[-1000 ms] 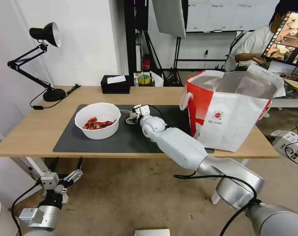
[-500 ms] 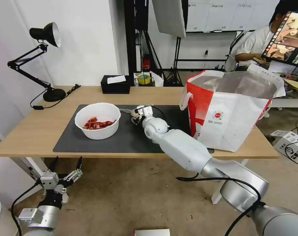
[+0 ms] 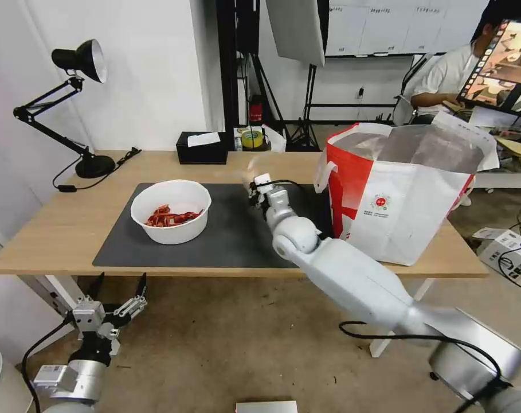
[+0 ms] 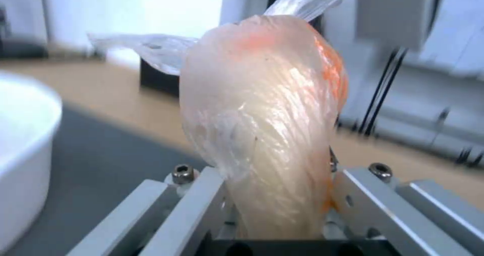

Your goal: Pick up the trash from the table and place it into the takeout bag.

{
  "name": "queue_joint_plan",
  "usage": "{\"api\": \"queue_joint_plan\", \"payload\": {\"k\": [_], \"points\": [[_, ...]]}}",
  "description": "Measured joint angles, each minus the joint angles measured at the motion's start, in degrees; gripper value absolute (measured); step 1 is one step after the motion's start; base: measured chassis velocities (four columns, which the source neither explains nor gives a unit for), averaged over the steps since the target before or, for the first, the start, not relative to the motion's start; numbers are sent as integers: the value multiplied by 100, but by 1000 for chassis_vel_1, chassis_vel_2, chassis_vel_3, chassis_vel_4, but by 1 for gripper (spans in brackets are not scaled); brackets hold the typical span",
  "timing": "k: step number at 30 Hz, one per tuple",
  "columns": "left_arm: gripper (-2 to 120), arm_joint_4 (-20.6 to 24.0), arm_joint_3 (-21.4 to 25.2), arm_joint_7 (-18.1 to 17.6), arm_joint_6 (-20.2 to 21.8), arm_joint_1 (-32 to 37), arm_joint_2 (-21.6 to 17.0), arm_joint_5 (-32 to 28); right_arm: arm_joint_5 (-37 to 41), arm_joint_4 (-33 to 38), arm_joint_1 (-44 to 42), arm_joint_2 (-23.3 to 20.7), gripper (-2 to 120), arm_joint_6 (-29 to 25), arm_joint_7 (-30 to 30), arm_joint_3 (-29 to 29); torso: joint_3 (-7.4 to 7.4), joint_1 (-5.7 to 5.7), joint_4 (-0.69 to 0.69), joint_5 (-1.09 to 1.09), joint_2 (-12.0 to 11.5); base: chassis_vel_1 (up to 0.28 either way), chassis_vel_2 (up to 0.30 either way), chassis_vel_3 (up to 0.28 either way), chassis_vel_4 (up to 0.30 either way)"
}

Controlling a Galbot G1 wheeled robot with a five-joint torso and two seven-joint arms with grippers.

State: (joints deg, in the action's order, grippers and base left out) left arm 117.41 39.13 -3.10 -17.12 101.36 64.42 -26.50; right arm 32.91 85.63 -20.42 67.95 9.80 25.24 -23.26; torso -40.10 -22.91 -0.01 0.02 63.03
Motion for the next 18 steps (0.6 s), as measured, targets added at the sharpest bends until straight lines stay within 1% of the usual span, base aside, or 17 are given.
{"api": "queue_joint_plan", "payload": {"k": [1, 3, 4, 7, 9, 11, 12, 14, 15, 16, 18], "points": [[100, 0, 0, 0, 0, 0, 0, 0, 0, 0, 0, 0, 9, 0, 0, 0, 0, 0, 0, 0, 0, 0, 0, 0, 0], [100, 35, -5, -14, 6, 14, 10, 9, -136, 632, -278, -248, 9, -77, 107, 352, 0, 0, -1, 0, 0, 0, 0, 0, 0], [100, 35, -5, -14, 6, 14, 10, 9, -136, 632, -278, -248, 9, -77, 107, 352, 0, 0, -1, 0, 0, 0, 0, 0, 0], [100, 53, -9, -22, 12, 30, 12, 37, -428, 1237, -571, -432, 8, -144, 348, 722, 0, 0, 0, 0, 0, 0, 0, 0, 0], [100, 60, -19, -28, 16, 30, 12, 47, -542, 1377, -641, -458, 8, -153, 461, 835, 0, 0, 0, 0, 0, 0, 0, 0, 0], [100, 76, -51, -32, 22, 27, 23, 73, -875, 1613, -731, -487, 8, -99, 841, 1053, 0, 0, 0, -1, 0, 0, 0, 0, 0], [100, 76, -51, -32, 22, 27, 23, 73, -875, 1613, -731, -487, 8, -99, 841, 1053, 0, 0, 0, -1, 0, 0, 0, 0, 0], [100, 92, -76, -35, 28, 23, 35, 102, -1084, 1783, -756, -488, 8, 171, 1513, 1218, 0, 0, 0, 0, 0, 0, 0, 0, 0], [100, 94, -82, -35, 30, 23, 40, 109, -1107, 1826, -757, -488, 8, 283, 1753, 1274, 0, 0, 0, -1, 0, 0, 0, 0, 0], [100, 94, -82, -35, 30, 23, 40, 109, -1107, 1826, -757, -488, 8, 283, 1753, 1274, 0, 0, 0, -1, 0, 0, 0, 0, 0], [100, 99, -88, -37, 32, 23, 47, 117, -1111, 1874, -752, -489, 8, 453, 2079, 1375, 0, 0, 0, -1, 0, 0, 0, 0, 0]]}}
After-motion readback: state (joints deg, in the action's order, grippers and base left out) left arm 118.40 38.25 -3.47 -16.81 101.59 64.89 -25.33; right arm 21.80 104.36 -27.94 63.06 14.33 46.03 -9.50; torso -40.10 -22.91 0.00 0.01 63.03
